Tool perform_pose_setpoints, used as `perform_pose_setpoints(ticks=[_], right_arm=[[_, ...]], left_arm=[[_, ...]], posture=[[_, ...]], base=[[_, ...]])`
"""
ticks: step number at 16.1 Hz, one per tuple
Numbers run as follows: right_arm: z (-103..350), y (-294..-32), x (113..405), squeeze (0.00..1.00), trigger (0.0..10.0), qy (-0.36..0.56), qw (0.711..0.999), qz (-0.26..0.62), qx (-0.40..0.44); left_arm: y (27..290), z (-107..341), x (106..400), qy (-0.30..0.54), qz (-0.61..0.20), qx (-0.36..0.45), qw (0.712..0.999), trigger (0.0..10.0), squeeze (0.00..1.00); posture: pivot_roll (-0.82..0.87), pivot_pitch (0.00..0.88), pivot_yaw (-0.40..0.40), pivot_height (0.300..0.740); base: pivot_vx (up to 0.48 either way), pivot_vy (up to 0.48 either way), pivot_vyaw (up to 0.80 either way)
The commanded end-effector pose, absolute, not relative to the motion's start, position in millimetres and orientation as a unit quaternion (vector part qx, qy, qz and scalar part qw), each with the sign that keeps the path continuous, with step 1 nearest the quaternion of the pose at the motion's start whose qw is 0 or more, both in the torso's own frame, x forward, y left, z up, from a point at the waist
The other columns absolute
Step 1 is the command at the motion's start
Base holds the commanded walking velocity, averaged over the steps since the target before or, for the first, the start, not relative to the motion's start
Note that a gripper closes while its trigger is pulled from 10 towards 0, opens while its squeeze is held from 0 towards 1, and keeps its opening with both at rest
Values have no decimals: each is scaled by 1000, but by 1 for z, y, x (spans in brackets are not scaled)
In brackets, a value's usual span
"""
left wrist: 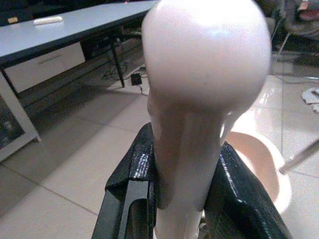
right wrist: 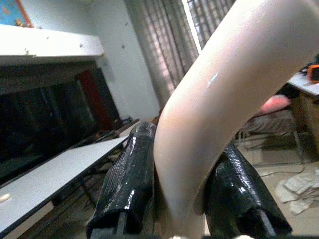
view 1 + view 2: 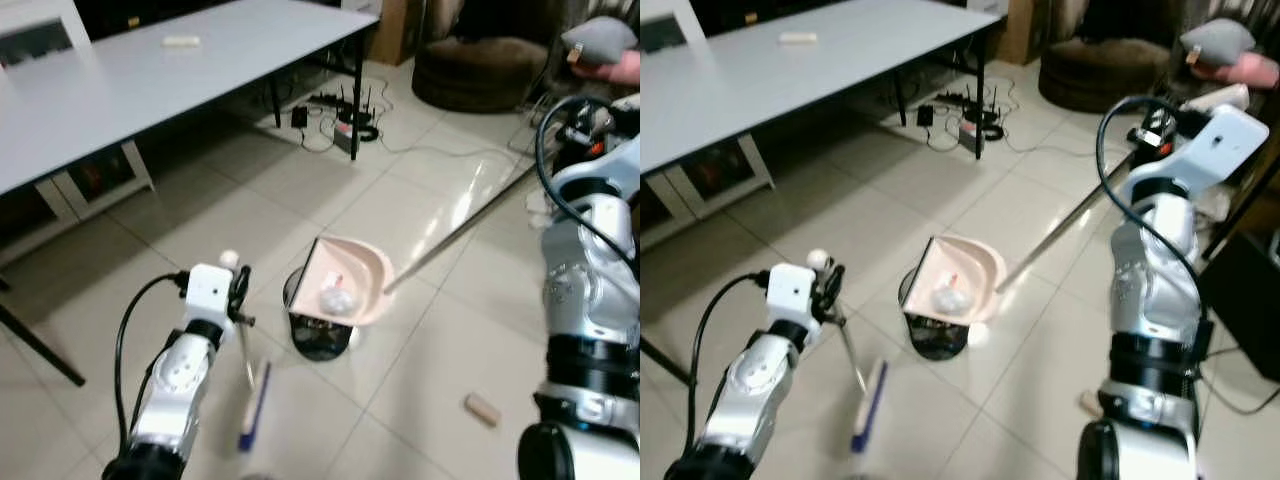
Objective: Sweep floor
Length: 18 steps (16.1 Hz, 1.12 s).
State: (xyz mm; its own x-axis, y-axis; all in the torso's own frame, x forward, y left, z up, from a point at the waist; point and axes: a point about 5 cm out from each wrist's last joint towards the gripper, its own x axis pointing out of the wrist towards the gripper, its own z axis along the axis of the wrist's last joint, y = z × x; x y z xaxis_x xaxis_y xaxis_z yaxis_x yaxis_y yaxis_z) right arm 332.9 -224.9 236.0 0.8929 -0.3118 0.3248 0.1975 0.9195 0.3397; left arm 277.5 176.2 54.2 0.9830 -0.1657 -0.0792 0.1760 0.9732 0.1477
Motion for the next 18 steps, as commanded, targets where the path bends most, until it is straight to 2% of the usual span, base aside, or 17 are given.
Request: perform_pose_setpoints(ticks=[1, 12, 18], right_arm=[[250, -222, 331, 0, 10000, -225, 951, -124, 170], [255, -225, 337, 0, 10000, -223, 956, -118, 149], [260, -236, 333, 0, 10000, -235, 953, -133, 137]], left_arm=[[178, 64, 284, 13, -89, 91, 992, 10000, 0], [181, 66, 286, 2, -68, 97, 993, 10000, 0], [182, 69, 289, -1, -74, 101, 992, 10000, 0]], posture=[[-14, 0, 34, 740], [-12, 0, -50, 740], [-27, 0, -3, 740]], base=[[326, 0, 0], [335, 0, 0], [337, 0, 0]])
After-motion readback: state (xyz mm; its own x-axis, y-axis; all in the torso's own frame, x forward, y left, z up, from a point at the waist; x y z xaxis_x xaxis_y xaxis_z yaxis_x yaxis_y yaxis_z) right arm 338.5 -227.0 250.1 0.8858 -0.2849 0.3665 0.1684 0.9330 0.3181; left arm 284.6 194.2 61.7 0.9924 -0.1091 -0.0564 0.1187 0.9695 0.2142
